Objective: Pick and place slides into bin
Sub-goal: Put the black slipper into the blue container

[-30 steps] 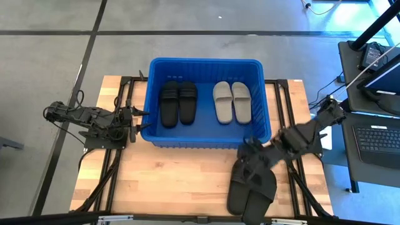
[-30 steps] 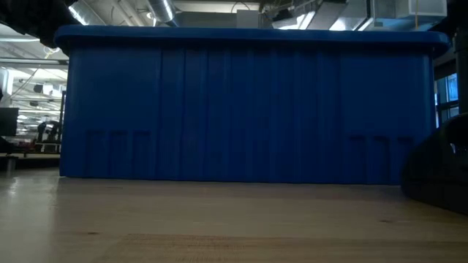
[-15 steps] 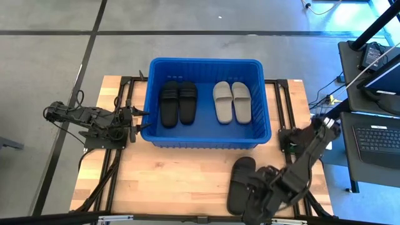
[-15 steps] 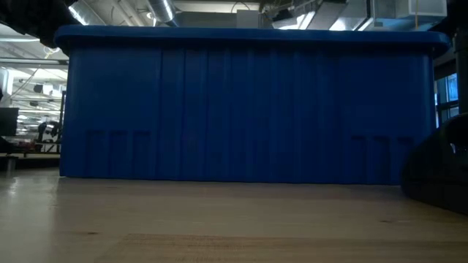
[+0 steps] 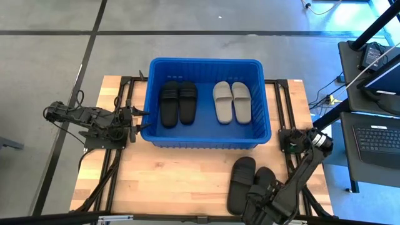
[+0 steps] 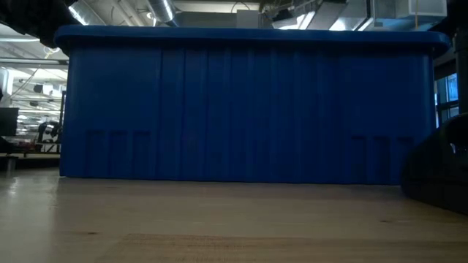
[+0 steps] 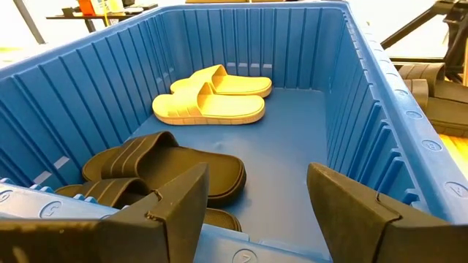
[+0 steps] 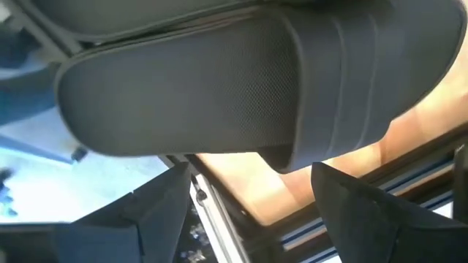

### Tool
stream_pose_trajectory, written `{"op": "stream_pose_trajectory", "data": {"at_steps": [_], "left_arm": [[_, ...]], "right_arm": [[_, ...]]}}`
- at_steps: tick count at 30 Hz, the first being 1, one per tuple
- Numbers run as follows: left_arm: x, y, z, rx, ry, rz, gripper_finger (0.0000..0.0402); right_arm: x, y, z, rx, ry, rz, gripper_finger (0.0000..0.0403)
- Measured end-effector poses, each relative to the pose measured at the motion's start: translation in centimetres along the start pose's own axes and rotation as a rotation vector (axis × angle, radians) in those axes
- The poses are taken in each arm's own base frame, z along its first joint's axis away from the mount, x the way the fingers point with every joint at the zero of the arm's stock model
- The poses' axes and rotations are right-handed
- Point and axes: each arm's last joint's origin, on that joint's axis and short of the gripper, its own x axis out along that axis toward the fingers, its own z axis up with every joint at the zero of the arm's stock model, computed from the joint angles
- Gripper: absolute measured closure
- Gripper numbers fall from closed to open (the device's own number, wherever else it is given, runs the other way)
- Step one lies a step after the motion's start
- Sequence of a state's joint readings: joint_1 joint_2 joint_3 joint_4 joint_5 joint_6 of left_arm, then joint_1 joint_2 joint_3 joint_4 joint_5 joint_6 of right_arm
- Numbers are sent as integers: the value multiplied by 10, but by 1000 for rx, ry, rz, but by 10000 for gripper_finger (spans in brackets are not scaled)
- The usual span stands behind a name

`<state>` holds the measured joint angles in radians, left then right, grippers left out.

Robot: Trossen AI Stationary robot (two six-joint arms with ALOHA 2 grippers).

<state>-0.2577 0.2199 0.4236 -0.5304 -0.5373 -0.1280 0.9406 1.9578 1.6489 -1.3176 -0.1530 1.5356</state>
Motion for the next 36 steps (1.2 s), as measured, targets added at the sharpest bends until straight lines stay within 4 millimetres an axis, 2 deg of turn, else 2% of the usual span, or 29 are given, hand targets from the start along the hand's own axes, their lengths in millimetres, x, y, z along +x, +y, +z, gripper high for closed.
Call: {"op": "stream_pose_trajectory", "data": {"at_steps": [3, 6, 9, 13, 18, 28, 31, 36], "left_arm": [[0, 0, 0, 0, 0, 0, 175], [0, 0, 0, 6, 0, 0, 175], [0, 0, 0, 7, 0, 0, 175], [0, 0, 0, 7, 0, 0, 175], [0, 0, 0, 7, 0, 0, 175], [0, 0, 0, 7, 0, 0, 175], [0, 0, 0, 7, 0, 0, 175], [0, 0, 0, 7, 0, 0, 175]], "right_arm": [[3, 1, -1, 66, -6, -13, 119], [5, -2, -8, 177, -89, -36, 119], [7, -5, -23, 322, -173, -49, 119], [10, -8, -47, 468, -196, -41, 119], [16, -10, -70, 495, -224, -27, 119], [33, -3, -68, 394, -252, -77, 119], [36, -6, -66, 436, -264, -102, 119], [53, -13, -61, 483, -275, -143, 119]]}}
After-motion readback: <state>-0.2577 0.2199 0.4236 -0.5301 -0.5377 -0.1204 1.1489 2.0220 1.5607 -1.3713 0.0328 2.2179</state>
